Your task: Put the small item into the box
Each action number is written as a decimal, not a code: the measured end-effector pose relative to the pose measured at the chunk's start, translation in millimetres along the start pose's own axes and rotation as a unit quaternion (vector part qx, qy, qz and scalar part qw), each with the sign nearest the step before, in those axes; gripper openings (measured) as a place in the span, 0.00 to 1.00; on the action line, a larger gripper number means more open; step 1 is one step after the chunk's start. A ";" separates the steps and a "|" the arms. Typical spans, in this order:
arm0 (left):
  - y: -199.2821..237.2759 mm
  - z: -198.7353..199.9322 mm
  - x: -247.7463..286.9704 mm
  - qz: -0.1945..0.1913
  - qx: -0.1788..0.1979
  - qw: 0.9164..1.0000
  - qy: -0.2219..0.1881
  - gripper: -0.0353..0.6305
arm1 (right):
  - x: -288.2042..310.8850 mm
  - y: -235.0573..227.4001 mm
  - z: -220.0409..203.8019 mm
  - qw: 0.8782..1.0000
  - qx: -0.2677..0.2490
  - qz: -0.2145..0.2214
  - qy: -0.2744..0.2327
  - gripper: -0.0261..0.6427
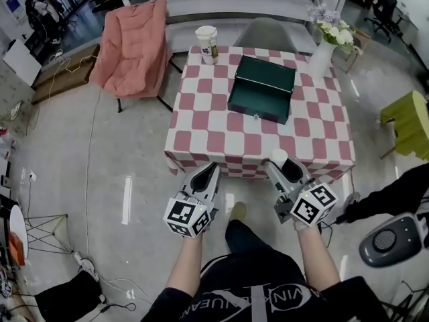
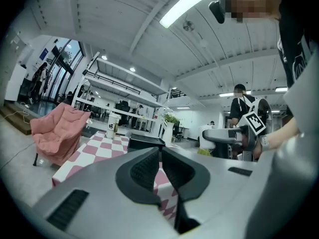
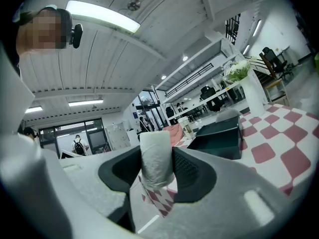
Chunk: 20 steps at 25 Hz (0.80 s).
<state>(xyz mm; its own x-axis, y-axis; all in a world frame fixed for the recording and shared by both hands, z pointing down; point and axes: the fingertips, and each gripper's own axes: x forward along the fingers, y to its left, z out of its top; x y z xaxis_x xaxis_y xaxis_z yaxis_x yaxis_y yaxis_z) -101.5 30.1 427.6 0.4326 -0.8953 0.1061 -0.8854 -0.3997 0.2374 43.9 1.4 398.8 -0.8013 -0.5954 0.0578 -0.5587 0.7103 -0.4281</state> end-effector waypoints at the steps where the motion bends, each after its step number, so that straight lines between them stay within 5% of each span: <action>1: 5.0 2.1 6.8 -0.001 0.000 1.000 0.001 0.08 | 6.5 -4.7 2.7 1.000 0.000 0.000 0.000 0.32; 20: 64.9 23.5 118.7 -0.022 0.000 1.000 0.019 0.08 | 93.8 -81.7 40.5 1.000 0.010 -0.005 -0.002 0.32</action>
<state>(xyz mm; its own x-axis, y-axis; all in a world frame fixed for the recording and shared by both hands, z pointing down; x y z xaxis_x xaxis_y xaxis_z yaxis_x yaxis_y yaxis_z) -111.6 -106.7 433.0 0.4782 -0.8682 0.1326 -0.8649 -0.4393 0.2429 23.1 -127.7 402.7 -0.7949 -0.6039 0.0584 -0.5622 0.6969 -0.4454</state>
